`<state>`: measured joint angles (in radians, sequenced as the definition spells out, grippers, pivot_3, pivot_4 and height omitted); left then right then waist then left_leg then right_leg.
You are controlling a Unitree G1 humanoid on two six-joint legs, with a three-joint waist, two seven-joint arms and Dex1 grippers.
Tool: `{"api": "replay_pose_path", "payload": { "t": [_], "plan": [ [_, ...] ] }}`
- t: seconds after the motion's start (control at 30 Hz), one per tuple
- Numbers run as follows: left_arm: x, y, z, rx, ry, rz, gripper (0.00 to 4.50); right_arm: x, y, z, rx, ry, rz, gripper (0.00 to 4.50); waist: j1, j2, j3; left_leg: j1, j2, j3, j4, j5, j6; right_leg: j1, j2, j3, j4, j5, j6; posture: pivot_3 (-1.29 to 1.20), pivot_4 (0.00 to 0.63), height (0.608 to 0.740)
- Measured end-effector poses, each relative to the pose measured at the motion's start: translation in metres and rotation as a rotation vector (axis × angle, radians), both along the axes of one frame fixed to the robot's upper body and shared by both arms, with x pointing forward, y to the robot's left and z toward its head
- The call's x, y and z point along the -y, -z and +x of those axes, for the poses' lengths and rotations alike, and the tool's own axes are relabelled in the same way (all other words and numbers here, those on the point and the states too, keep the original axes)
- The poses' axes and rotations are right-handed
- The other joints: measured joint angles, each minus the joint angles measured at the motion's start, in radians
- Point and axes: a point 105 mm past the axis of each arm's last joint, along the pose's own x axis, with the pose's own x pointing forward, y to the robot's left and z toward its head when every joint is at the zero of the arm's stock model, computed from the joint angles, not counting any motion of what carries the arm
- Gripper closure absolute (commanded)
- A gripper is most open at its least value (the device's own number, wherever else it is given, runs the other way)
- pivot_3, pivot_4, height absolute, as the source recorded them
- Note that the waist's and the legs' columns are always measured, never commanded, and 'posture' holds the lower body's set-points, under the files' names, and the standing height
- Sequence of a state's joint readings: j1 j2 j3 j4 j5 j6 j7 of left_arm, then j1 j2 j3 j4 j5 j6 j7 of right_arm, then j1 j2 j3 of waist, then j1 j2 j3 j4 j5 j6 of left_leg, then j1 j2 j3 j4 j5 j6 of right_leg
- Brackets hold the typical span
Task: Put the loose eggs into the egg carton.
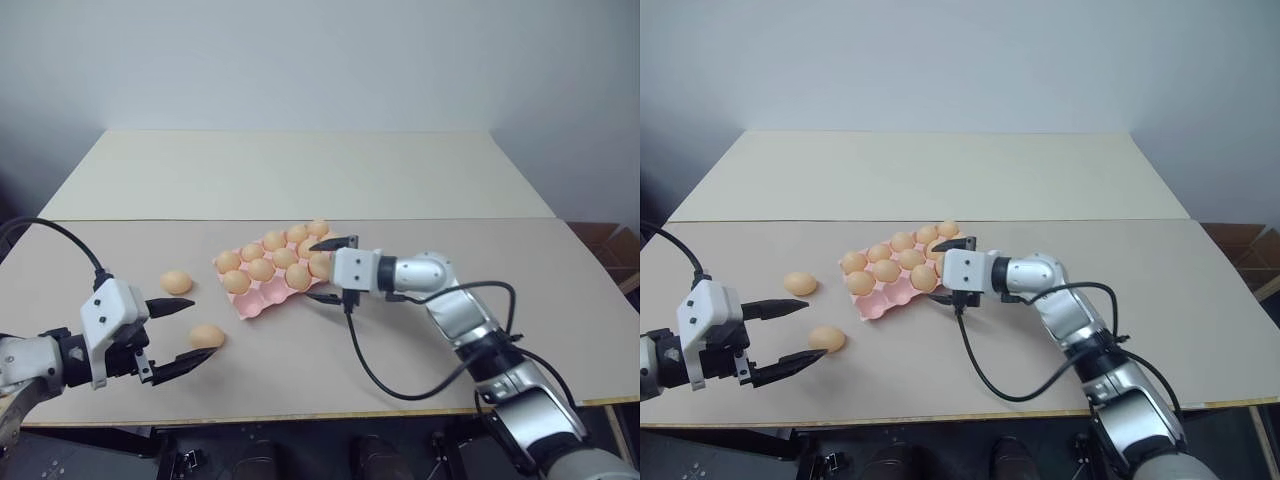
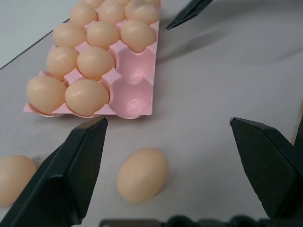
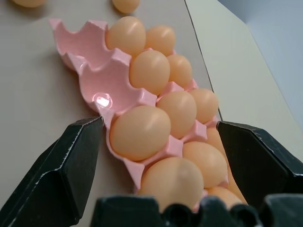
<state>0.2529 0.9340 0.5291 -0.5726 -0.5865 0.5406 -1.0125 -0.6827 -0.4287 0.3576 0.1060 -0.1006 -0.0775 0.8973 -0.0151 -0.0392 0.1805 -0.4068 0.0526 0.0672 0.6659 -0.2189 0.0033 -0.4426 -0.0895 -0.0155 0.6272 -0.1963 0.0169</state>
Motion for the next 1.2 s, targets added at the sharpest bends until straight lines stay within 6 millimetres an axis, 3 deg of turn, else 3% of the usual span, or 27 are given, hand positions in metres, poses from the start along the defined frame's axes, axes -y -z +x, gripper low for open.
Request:
{"api": "replay_pose_path", "payload": {
  "t": [0.2,0.43,0.67,0.93,1.2],
  "plan": [
    [-0.004,0.009,-0.006,-0.038,-0.032,-0.023,0.0,0.021,0.002,-0.018,-0.038,0.027,-0.001,0.04,-0.002,0.0,0.0,0.001,0.0,0.0,0.0,0.0,0.0,0.0,0.0,0.0,0.0,-0.006,0.0,0.0,0.15,0.74],
    [-0.043,0.001,-0.039,-0.062,-0.195,-0.035,0.0,0.058,0.004,-0.044,-0.111,0.092,-0.02,0.04,0.002,0.0,0.0,0.0,0.0,0.0,0.0,0.0,0.0,0.0,-0.001,0.0,-0.001,-0.008,0.0,0.0,0.15,0.74],
    [-0.052,-0.001,-0.05,-0.053,-0.25,-0.105,0.0,0.059,0.006,-0.061,-0.189,0.132,0.024,0.04,0.003,-0.002,-0.001,0.002,0.0,0.0,0.0,-0.004,-0.007,0.001,-0.001,0.0,0.0,-0.007,0.001,0.0,0.15,0.74],
    [-0.043,0.011,-0.033,-0.059,-0.237,-0.116,0.0,0.062,0.008,-0.066,-0.21,0.173,0.019,0.04,0.005,-0.002,-0.002,0.0,-0.001,0.0,0.0,0.0,0.0,0.0,-0.001,0.0,-0.001,-0.007,0.0,0.0,0.15,0.74],
    [-0.02,0.028,0.006,-0.038,-0.233,-0.132,0.0,0.063,0.008,-0.067,-0.209,0.226,0.044,0.04,0.005,-0.003,-0.002,0.001,0.0,-0.001,0.0,0.0,0.0,0.001,-0.001,0.0,-0.001,-0.007,0.0,0.0,0.15,0.74]
  ]
}}
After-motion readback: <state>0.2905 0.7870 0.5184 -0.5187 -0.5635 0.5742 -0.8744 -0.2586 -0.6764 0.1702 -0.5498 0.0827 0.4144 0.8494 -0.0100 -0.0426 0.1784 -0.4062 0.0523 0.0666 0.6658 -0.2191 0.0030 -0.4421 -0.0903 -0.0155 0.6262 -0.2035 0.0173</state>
